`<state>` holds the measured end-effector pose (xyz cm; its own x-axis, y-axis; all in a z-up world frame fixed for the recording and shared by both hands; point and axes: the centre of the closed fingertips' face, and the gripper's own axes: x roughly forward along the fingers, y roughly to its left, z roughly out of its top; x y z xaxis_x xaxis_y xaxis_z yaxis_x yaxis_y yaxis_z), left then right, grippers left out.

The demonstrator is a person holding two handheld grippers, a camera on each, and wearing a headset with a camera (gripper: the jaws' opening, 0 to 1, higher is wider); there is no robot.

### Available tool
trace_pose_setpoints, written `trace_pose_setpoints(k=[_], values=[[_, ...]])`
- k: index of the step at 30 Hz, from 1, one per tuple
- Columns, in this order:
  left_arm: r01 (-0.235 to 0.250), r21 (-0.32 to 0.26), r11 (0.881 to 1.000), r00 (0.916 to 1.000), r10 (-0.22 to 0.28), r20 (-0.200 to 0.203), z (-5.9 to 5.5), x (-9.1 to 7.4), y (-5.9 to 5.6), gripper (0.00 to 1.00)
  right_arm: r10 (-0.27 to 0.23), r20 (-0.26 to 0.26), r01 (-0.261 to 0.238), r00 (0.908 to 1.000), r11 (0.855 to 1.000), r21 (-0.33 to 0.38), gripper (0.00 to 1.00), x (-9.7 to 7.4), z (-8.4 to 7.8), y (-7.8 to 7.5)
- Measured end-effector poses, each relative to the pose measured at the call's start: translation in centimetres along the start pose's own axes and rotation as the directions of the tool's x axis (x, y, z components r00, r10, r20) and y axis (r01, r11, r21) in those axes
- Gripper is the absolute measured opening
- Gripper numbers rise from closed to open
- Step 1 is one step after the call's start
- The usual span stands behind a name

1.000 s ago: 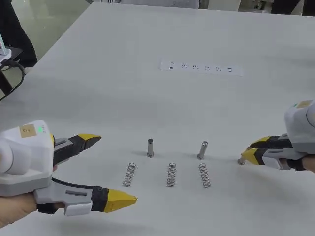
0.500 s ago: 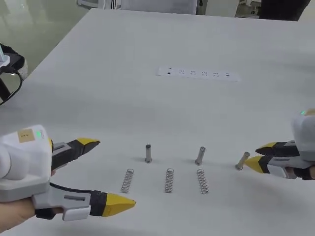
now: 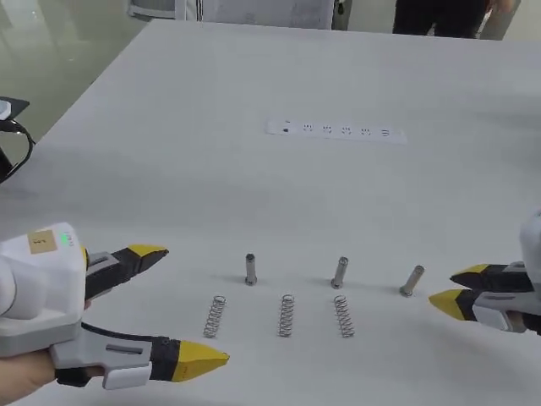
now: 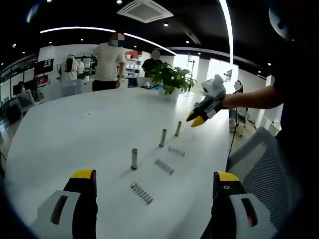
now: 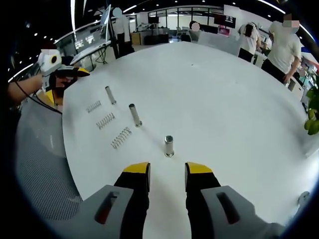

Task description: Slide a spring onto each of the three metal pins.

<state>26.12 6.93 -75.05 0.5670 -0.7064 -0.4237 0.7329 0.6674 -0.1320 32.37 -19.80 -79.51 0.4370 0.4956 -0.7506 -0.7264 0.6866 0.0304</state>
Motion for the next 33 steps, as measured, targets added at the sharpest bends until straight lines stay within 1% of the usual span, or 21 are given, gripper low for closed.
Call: trace_pose_setpoints(k=[3, 6, 12, 18, 21, 26, 28, 33], values=[[0.002, -0.002, 1.000, 1.0000, -0.002, 0.004, 0.1, 0.1, -0.1, 0.94, 0.005, -0.006, -0.005, 1.0000, 1.000, 0.017, 0.26, -0.1, -0.5, 0.3], [0.005, -0.002, 1.000, 1.0000, -0.005, 0.001, 0.1, 0.1, -0.1, 0.93, 0.012, -0.015, -0.011, 0.9998, 1.000, 0.017, 0.26, -0.2, -0.8, 0.6], [0.002, -0.005, 1.000, 1.0000, -0.002, 0.001, 0.0, 0.0, 0.0, 0.93, 0.013, -0.005, -0.013, 0.9999, 1.000, 0.025, 0.26, -0.4, -0.5, 0.9], [0.000, -0.007, 1.000, 1.0000, 0.000, 0.001, -0.1, 0.0, 0.0, 0.93, 0.030, -0.007, -0.029, 0.9995, 0.999, 0.031, 0.28, -0.1, -0.5, 1.8], [-0.001, -0.009, 1.000, 1.0000, 0.001, 0.005, -0.1, -0.1, 0.1, 0.92, 0.055, -0.017, -0.054, 0.9983, 0.998, 0.039, 0.30, 0.3, -0.4, 2.8], [-0.006, -0.010, 1.000, 1.0000, 0.006, 0.004, -0.2, -0.2, 0.1, 0.92, 0.091, -0.016, -0.090, 0.9957, 0.995, 0.040, 0.34, 1.1, 0.2, 4.3], [-0.008, -0.010, 1.000, 1.0000, 0.008, 0.005, -0.2, -0.3, 0.2, 0.93, 0.113, -0.023, -0.112, 0.9933, 0.993, 0.039, 0.37, 1.5, 0.4, 5.1], [-0.015, -0.010, 1.000, 0.9999, 0.015, 0.006, -0.1, -0.5, 0.4, 0.93, 0.151, -0.028, -0.150, 0.9881, 0.988, 0.031, 0.37, 2.3, 1.0, 6.9]])
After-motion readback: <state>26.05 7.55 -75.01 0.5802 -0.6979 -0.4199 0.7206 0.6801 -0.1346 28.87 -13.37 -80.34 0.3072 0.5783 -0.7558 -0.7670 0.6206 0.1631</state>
